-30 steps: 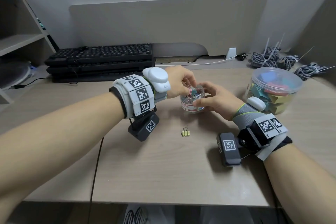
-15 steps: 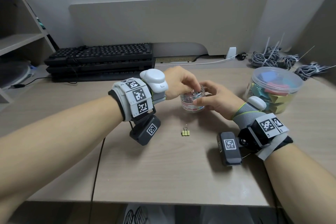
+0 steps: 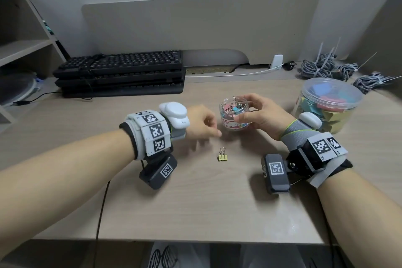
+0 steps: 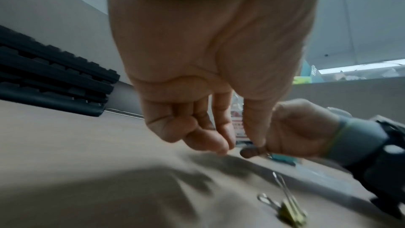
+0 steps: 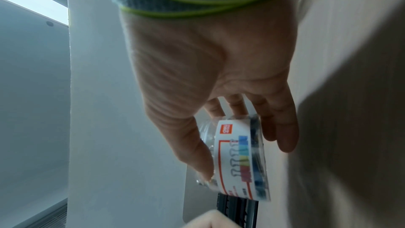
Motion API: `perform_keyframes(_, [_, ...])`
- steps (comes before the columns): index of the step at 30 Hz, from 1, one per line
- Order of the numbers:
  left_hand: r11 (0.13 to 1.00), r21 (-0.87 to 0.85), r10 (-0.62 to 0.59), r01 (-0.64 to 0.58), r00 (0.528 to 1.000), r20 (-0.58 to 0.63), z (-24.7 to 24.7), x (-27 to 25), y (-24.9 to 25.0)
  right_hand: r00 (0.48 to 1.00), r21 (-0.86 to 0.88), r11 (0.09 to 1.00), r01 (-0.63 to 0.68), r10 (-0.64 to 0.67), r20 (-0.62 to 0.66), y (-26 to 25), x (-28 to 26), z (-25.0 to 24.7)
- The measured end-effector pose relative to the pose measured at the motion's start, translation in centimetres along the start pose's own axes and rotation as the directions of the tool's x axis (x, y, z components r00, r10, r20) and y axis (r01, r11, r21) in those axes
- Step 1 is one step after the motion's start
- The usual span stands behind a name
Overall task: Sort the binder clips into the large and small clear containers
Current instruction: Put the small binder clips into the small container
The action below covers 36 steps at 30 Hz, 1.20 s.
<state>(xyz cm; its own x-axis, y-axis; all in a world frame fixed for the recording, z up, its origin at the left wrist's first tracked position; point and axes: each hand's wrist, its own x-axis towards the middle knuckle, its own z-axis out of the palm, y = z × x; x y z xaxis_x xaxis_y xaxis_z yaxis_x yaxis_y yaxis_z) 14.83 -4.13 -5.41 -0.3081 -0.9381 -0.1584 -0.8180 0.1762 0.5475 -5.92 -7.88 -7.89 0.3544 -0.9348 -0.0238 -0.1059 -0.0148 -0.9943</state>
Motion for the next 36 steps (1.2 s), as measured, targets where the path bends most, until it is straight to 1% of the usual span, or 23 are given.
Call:
perform_keyframes(2, [0.999, -0.024, 0.022, -0.021, 0.998, 0.065, 1.3, -0.5, 0.3, 1.000, 0.008, 1.000, -0.009, 0.009, -0.007, 0.1, 0.0, 0.0])
perform_keyframes(5, [0.997, -0.017, 0.079, -0.078, 0.992, 0.097, 2.6, -0.6, 0.8, 1.000, 0.013, 1.000, -0.009, 0.009, -0.006, 0.0, -0.1, 0.1])
perform_keyframes(8, [0.990, 0.060, 0.121, -0.127, 0.987, 0.106, 2.5, -0.3, 1.2, 1.000, 0.021, 1.000, -0.013, 0.013, -0.004, -0.1, -0.2, 0.1])
perform_keyframes(10, [0.987, 0.055, 0.149, -0.153, 0.986, 0.082, 1.4, -0.2, 1.5, 1.000, 0.029, 0.999, -0.017, 0.017, 0.003, 0.0, -0.2, 0.1])
perform_keyframes(12, [0.986, 0.010, 0.166, -0.166, 0.986, 0.008, -0.3, -0.1, 1.8, 1.000, 0.026, 0.999, -0.020, 0.020, 0.002, 0.0, -0.1, 0.1])
perform_keyframes(14, [0.983, -0.070, 0.162, -0.172, 0.979, -0.122, -2.3, -0.1, 2.2, 1.000, 0.024, 0.999, -0.022, 0.022, 0.007, 0.1, -0.1, 0.2])
perform_keyframes(17, [0.955, -0.206, 0.138, -0.213, 0.935, -0.326, -4.0, 0.6, 2.7, 0.999, 0.033, 0.999, -0.019, 0.018, 0.034, 0.1, 0.0, 0.4])
perform_keyframes(18, [0.950, -0.217, 0.130, -0.222, 0.919, -0.372, -4.0, 1.0, 2.7, 0.999, 0.035, 0.999, -0.017, 0.016, 0.041, 0.1, -0.1, 0.5])
perform_keyframes(20, [0.961, -0.181, 0.125, -0.211, 0.908, -0.399, -3.6, 1.7, 3.0, 0.999, 0.038, 0.999, -0.016, 0.014, 0.045, 0.0, -0.1, 0.6])
perform_keyframes(21, [0.970, -0.142, 0.130, -0.196, 0.917, -0.378, -3.2, 1.9, 3.2, 0.999, 0.046, 0.999, -0.013, 0.011, 0.043, 0.0, -0.2, 0.6])
perform_keyframes(23, [0.988, -0.023, 0.137, -0.151, 0.944, -0.299, -2.6, 1.9, 3.4, 0.999, 0.063, 0.998, -0.014, 0.011, 0.049, -0.1, -0.3, 0.7])
perform_keyframes(25, [0.989, 0.077, 0.140, -0.126, 0.964, -0.226, -2.3, 1.7, 3.4, 0.998, 0.053, 0.998, -0.030, 0.027, 0.065, -0.1, -0.4, 0.7])
perform_keyframes(27, [0.988, 0.088, 0.141, -0.124, 0.964, -0.226, -2.5, 1.5, 3.2, 0.996, 0.026, 0.999, -0.042, 0.040, 0.074, -0.1, -0.4, 0.6])
perform_keyframes(28, [0.990, 0.060, 0.142, -0.131, 0.957, -0.255, -2.8, 1.5, 3.0, 0.996, 0.018, 0.999, -0.043, 0.042, 0.076, -0.1, -0.4, 0.6])
perform_keyframes(30, [0.985, -0.061, 0.135, -0.163, 0.936, -0.324, -3.1, 1.6, 2.3, 0.997, 0.003, 0.999, -0.036, 0.036, 0.069, 0.0, -0.4, 0.6])
perform_keyframes(31, [0.979, -0.119, 0.115, -0.164, 0.933, -0.340, -3.2, 1.7, 2.0, 0.997, -0.002, 1.000, -0.031, 0.031, 0.065, 0.0, -0.3, 0.6])
perform_keyframes(32, [0.975, -0.166, 0.084, -0.146, 0.939, -0.332, -3.1, 1.8, 1.8, 0.998, -0.002, 1.000, -0.030, 0.030, 0.061, 0.0, -0.3, 0.6])
perform_keyframes(34, [0.964, -0.258, 0.003, -0.065, 0.972, -0.233, -2.6, 1.7, 1.4, 0.998, -0.012, 1.000, -0.024, 0.024, 0.049, -0.2, -0.5, 0.8])
perform_keyframes(36, [0.950, -0.313, -0.032, -0.004, 0.993, -0.112, -1.8, 1.4, 1.0, 1.000, -0.047, 0.999, -0.008, 0.009, 0.021, -0.5, -0.7, 1.0])
